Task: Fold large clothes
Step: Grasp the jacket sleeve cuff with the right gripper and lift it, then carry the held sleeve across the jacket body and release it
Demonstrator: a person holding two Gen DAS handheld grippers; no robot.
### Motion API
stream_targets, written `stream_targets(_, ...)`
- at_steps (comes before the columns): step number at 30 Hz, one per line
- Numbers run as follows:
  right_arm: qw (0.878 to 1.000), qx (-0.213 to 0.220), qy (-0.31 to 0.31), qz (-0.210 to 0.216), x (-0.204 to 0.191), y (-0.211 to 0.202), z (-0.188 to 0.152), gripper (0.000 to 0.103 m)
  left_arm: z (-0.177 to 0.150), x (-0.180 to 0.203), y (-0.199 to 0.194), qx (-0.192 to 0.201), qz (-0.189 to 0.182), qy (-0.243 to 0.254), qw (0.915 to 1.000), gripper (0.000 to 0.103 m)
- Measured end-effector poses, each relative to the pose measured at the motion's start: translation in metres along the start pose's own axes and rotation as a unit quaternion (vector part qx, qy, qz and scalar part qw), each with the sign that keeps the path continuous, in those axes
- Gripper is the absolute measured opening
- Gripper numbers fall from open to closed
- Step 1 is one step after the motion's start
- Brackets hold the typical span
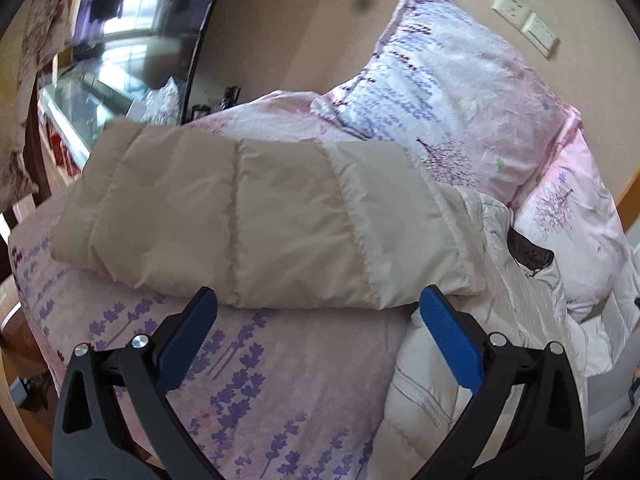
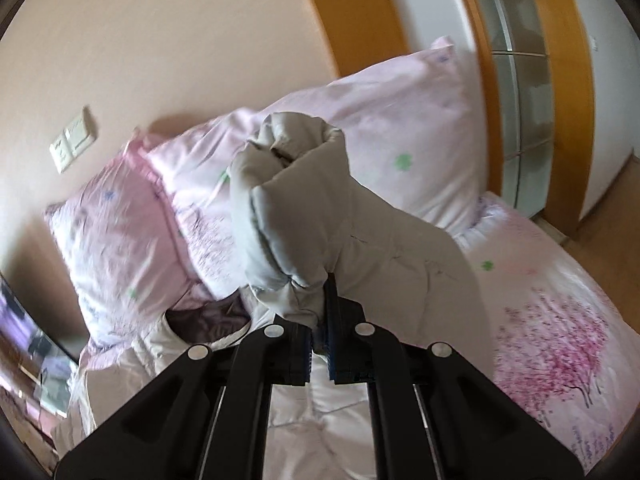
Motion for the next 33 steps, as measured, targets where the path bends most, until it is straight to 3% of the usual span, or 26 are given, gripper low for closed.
stream_targets(4,0.999,-0.033,-0.026,0.023,-0.033,0.017,-0.023,0.005,0.008,0.024,-0.006,0.014,-0.016,0.039,0.999,0.101)
stream_targets(8,0.994,-0.078,-0.052,0.052,-0.078,0.04,-0.048,0.005,0.022,0.065,-0.007,0.012,-0.066,0.058,0.9961,0.101)
stream_targets(13,0.979,-0.154,-0.085,0.101,-0.146,0.069,-0.101,0.005,0.027,0.117,0.006,-0.035,-0.142,0.044,0.9882,0.101)
stream_targets(17,0.963,-0.21,-0.132,0.104,-0.19,0.089,-0.154,0.006,0.02,0.159,0.018,-0.07,-0.18,0.048,0.98,0.101)
stream_targets(20,0.943,-0.252,-0.206,0.071,-0.206,0.102,-0.193,0.017,0.016,0.187,0.034,-0.115,-0.2,0.044,0.9722,0.101)
stream_targets(23,0.918,-0.266,-0.294,0.033,-0.209,0.101,-0.215,0.026,0.009,0.215,0.057,-0.163,-0.204,0.043,0.9644,0.1)
stream_targets(24,0.913,-0.267,-0.305,0.03,-0.209,0.097,-0.217,0.041,0.008,0.22,0.063,-0.172,-0.204,0.043,0.9627,0.1)
stream_targets(25,0.914,-0.269,-0.303,0.035,-0.209,0.093,-0.216,0.065,0.004,0.229,0.07,-0.186,-0.205,0.043,0.96,0.1)
stream_targets(27,0.921,-0.263,-0.279,0.067,-0.205,0.082,-0.207,0.091,-0.003,0.247,0.083,-0.212,-0.212,0.042,0.9532,0.098)
stream_targets(30,0.934,-0.231,-0.259,0.086,-0.187,0.054,-0.181,0.09,-0.016,0.266,0.097,-0.244,-0.219,0.036,0.9442,0.092)
stream_targets(33,0.953,-0.214,-0.196,0.088,-0.156,0.037,-0.155,0.088,-0.026,0.281,0.108,-0.264,-0.214,0.044,0.9396,0.076)
Point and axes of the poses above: each gripper's, at about its wrist camera, not at the fingertips, and y roughly the way its jaws point, x to its right, z to its top, the point moved 7 cm from there along y, roughly the way its jaws point, and after that the axes turned 4 degrees about x, right-handed, at the moved point
